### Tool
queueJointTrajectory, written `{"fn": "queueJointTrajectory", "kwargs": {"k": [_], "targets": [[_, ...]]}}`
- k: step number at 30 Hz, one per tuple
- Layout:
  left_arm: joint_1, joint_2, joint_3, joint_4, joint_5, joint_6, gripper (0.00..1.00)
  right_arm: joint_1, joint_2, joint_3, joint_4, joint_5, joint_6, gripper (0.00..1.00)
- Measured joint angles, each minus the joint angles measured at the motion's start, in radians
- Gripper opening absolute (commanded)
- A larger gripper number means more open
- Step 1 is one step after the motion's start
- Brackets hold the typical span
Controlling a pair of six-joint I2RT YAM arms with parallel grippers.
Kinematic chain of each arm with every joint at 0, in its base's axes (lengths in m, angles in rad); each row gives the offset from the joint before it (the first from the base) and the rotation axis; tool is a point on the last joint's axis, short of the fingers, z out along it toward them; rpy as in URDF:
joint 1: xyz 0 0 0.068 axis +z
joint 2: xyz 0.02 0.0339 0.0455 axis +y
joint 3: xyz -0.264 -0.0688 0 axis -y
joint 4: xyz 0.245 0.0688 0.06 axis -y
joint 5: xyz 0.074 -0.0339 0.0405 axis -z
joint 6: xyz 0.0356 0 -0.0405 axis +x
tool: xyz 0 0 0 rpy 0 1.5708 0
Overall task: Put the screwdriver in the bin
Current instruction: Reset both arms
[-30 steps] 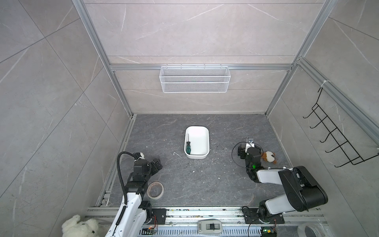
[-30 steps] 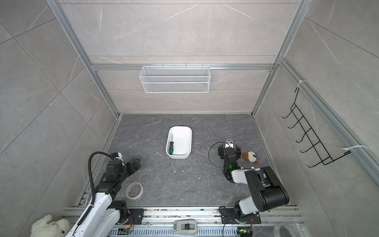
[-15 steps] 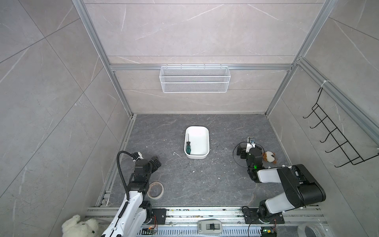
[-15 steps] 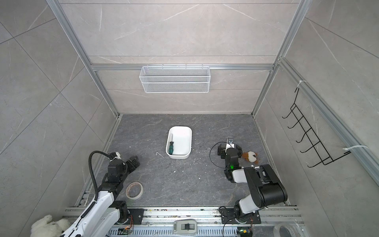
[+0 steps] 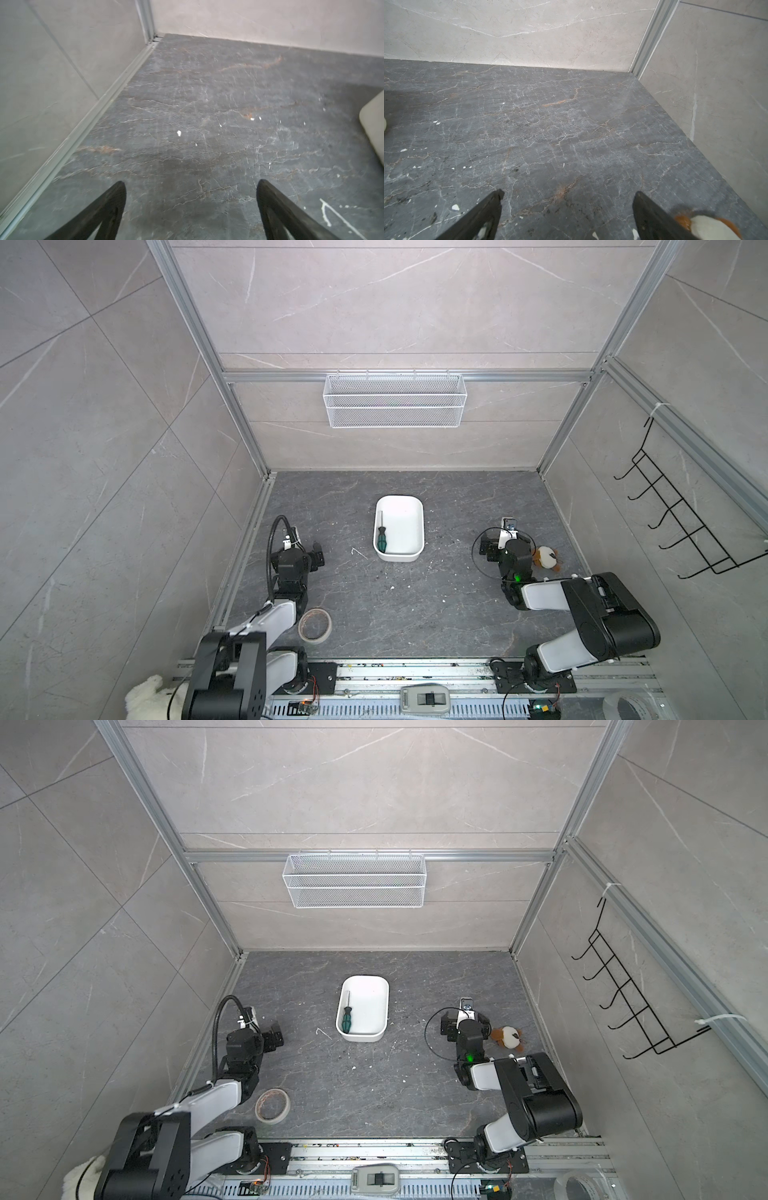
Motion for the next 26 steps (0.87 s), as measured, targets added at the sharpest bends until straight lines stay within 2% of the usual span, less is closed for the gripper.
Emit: {"fn": "queueJointTrajectory", "kwargs": {"k": [4,7,26], "targets": [[0.0,0.185,-0.003,0.165,0.027,0.049,1.0,0.0,0.0,0.0,0.0,0.0,0.002,0.99],[0.0,0.262,-0.016,0.258,0.034,0.065,1.0,0.0,0.0,0.0,0.0,0.0,0.002,0.99],[0.029,0.269,0.028,0.269,0.076,0.074,1.0,-0.007,0.0,0.0,-0.003,-0.016,0.003,0.99]]}}
